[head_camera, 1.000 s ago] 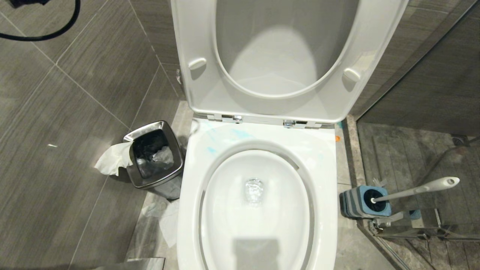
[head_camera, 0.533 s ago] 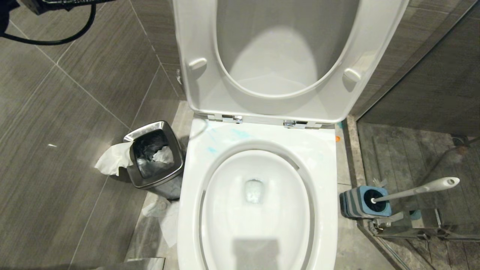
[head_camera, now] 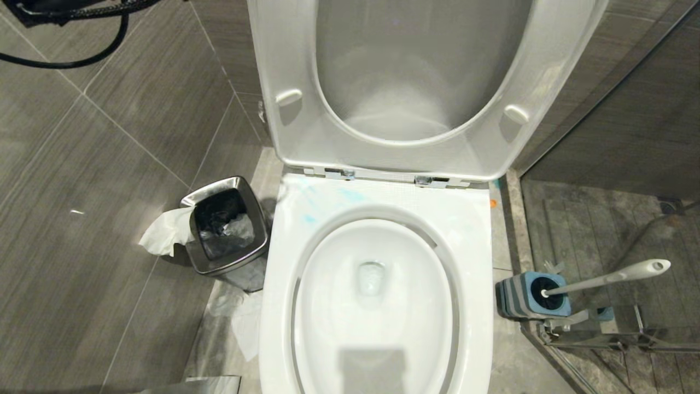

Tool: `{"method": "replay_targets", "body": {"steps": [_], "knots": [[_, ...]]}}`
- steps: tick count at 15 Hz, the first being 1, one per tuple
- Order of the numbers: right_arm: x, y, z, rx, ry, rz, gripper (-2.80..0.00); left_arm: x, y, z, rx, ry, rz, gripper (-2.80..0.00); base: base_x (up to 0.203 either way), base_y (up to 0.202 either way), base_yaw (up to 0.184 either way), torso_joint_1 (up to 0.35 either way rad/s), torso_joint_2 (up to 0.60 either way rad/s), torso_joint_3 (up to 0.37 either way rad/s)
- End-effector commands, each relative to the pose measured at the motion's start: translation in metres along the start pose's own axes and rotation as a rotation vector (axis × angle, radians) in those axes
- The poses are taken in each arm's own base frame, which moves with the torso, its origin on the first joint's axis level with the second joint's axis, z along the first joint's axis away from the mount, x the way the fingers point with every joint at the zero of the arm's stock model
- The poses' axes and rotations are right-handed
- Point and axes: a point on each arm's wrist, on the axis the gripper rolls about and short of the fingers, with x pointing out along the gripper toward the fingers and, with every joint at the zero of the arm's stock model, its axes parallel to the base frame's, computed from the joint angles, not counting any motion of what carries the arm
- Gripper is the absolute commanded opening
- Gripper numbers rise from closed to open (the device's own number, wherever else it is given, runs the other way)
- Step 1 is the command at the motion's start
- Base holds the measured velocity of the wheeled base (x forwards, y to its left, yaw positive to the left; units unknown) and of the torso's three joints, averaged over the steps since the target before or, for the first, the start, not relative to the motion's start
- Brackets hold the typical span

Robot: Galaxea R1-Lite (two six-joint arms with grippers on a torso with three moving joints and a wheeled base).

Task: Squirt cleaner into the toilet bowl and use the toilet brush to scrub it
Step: Close the toilet lid

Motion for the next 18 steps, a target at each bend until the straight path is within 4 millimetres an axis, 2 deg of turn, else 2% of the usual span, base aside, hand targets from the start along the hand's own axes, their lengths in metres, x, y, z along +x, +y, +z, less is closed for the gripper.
{"method": "replay_targets", "body": {"steps": [1, 5, 8, 13, 16, 18], "knots": [[0.0, 0.0, 0.0, 0.0, 0.0, 0.001, -2.8, -0.011, 0.0, 0.002, -0.066, 0.094, -0.06, -2.8, 0.0, 0.0, 0.0, 0.0, 0.0, 0.0], [0.0, 0.0, 0.0, 0.0, 0.0, 0.001, -2.8, -0.022, -0.003, -0.001, -0.165, 0.198, -0.087, -2.8, 0.0, 0.0, 0.0, 0.0, 0.0, 0.0], [0.0, 0.0, 0.0, 0.0, 0.0, 0.001, -2.8, -0.049, -0.012, 0.002, -0.238, 0.286, -0.043, -2.8, 0.0, 0.0, 0.0, 0.0, 0.0, 0.0], [0.0, 0.0, 0.0, 0.0, 0.0, 0.001, -2.8, -0.103, -0.02, 0.002, -0.442, 0.513, -0.196, -2.8, 0.0, 0.0, 0.0, 0.0, 0.0, 0.0], [0.0, 0.0, 0.0, 0.0, 0.0, 0.001, -2.8, -0.12, -0.028, 0.001, -0.505, 0.545, -0.181, -2.8, 0.0, 0.0, 0.0, 0.0, 0.0, 0.0], [0.0, 0.0, 0.0, 0.0, 0.0, -0.001, -2.8, -0.13, -0.038, 0.006, -0.485, 0.527, -0.17, -2.8, 0.0, 0.0, 0.0, 0.0, 0.0, 0.0]]}}
